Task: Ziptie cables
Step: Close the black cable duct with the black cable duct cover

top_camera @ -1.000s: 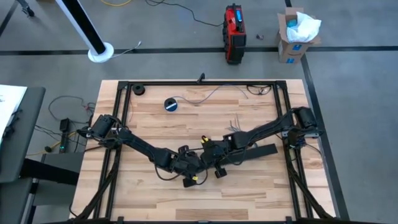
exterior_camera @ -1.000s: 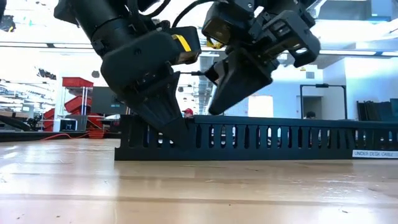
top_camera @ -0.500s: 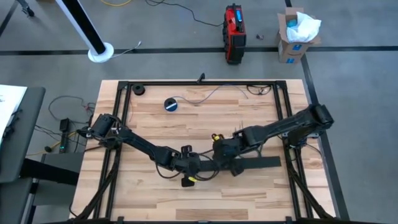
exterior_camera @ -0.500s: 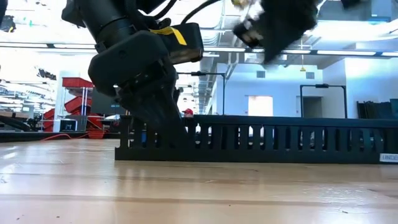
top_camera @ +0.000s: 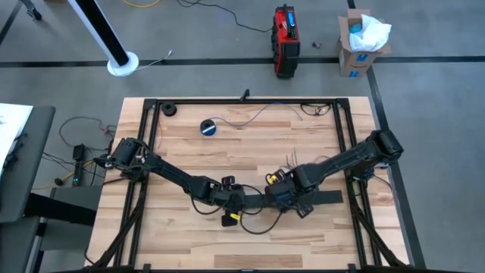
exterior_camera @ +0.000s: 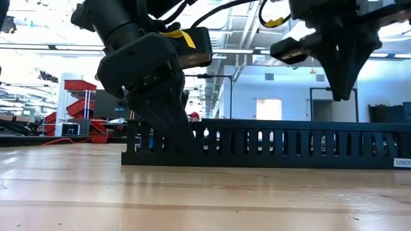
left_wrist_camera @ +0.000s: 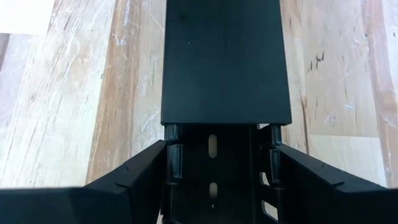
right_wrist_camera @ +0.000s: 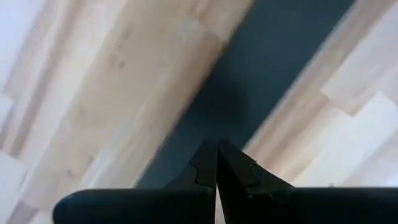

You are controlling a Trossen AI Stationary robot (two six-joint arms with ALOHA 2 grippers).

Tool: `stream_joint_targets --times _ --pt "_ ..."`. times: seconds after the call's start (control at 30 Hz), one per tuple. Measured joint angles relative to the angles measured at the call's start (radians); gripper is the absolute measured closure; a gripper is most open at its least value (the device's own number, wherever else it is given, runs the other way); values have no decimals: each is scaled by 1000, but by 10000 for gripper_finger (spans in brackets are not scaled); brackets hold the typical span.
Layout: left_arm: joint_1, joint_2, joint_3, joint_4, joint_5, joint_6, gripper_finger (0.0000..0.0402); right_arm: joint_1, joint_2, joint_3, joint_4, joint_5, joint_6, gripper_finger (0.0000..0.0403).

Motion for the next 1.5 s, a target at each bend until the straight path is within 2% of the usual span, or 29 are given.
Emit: stream_joint_targets --times 0.37,0.63,0.77,0.9,1.0,1.17,1.27,1.5 --pt "0 0 -1 -4 6 8 163 -2 -2 -159 291 -12 1 403" --pt "2 0 2 -3 8 50 163 -70 3 -165 541 -14 0 403" --pt "2 0 3 -3 -13 86 162 -98 3 -162 590 19 30 403" --pt "1 0 3 -3 -56 126 160 -89 -21 -106 539 88 67 403" --pt "2 0 3 -3 -125 184 160 -69 -33 -57 433 97 81 403" --pt "4 3 17 -16 -171 117 159 -8 -37 -7 211 95 162 403" --pt "12 3 20 -11 -175 125 159 26 -31 -11 117 108 166 403" --pt "27 3 21 5 -84 149 159 18 -32 -58 160 135 158 403"
